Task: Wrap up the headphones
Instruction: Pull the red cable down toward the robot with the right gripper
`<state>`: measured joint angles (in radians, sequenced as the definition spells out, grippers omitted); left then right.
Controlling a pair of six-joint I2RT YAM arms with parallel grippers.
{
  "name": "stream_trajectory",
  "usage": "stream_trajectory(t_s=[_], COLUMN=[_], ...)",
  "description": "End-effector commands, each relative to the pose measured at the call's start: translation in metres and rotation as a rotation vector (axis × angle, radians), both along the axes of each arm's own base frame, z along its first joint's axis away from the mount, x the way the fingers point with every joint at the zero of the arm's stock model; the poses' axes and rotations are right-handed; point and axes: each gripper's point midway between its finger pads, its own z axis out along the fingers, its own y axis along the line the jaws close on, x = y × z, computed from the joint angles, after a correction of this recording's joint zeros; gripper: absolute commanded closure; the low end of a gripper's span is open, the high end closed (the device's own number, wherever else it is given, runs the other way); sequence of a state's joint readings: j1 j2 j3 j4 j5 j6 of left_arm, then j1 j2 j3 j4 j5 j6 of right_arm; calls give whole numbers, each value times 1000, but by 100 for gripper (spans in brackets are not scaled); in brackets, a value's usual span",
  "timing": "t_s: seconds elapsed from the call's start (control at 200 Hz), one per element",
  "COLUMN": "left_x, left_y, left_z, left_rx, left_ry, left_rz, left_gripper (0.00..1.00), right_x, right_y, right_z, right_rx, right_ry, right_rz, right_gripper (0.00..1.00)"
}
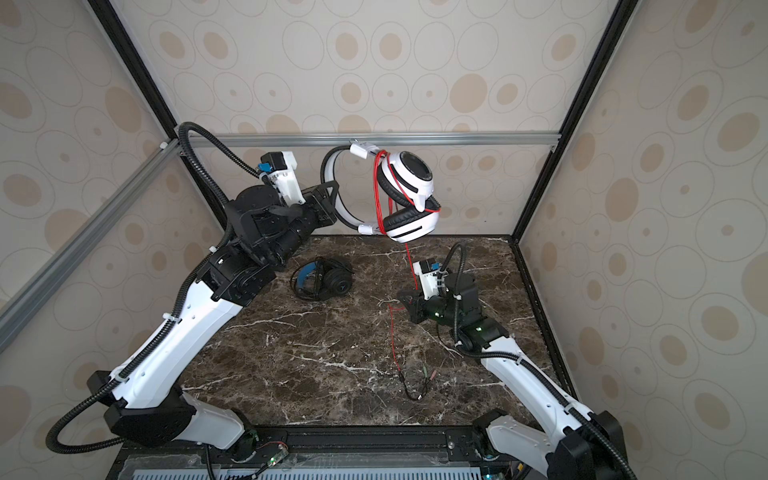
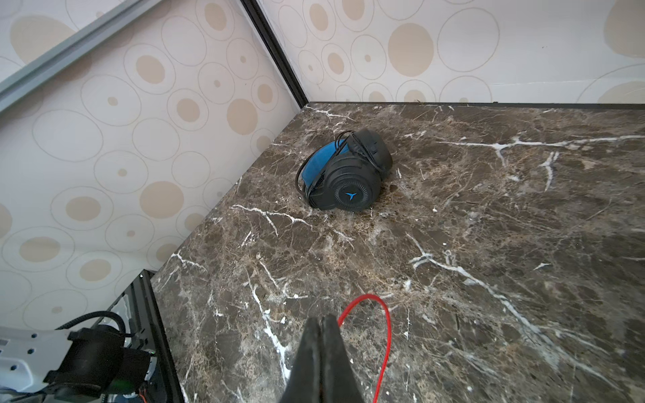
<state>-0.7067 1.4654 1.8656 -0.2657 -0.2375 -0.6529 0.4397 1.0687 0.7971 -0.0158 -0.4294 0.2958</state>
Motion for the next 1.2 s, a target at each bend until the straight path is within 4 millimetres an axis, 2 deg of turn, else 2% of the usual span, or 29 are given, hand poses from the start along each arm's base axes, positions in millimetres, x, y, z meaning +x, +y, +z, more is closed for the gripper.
stream_trajectory(t_s=[0.0, 0.21, 0.39, 0.56, 0.665, 0.85, 1.015, 1.195], left_x=[-4, 16, 28, 37, 44, 55, 61, 63], left_y=[36, 34, 41, 48, 56, 83, 93, 108], left_z=[49, 36, 28, 19, 3, -29, -57, -90], left_rx=[-230, -223, -268, -210, -140, -90, 1, 78], left_ry=[-73, -32, -13, -2, 19, 56, 95, 138], left_rz=[112, 159, 170, 218, 276, 358, 415, 463], left_gripper=[100, 100, 100, 100, 100, 100, 100, 100], right_x=[-12, -29, -39, -44, -47, -56, -64, -70], right_y=[-10, -8, 0, 10, 18, 33, 48, 59], right_z=[-23, -29, -38, -30, -24, -14, -5, 15], right_rx=[-117, -217, -275, -306, -321, -357, -402, -422], right_ry=[40, 12, 0, -41, -56, -95, -134, -207], right_rz=[-46, -64, -64, -44, -22, 17, 54, 91], right_gripper=[100, 100, 100, 100, 100, 100, 100, 100])
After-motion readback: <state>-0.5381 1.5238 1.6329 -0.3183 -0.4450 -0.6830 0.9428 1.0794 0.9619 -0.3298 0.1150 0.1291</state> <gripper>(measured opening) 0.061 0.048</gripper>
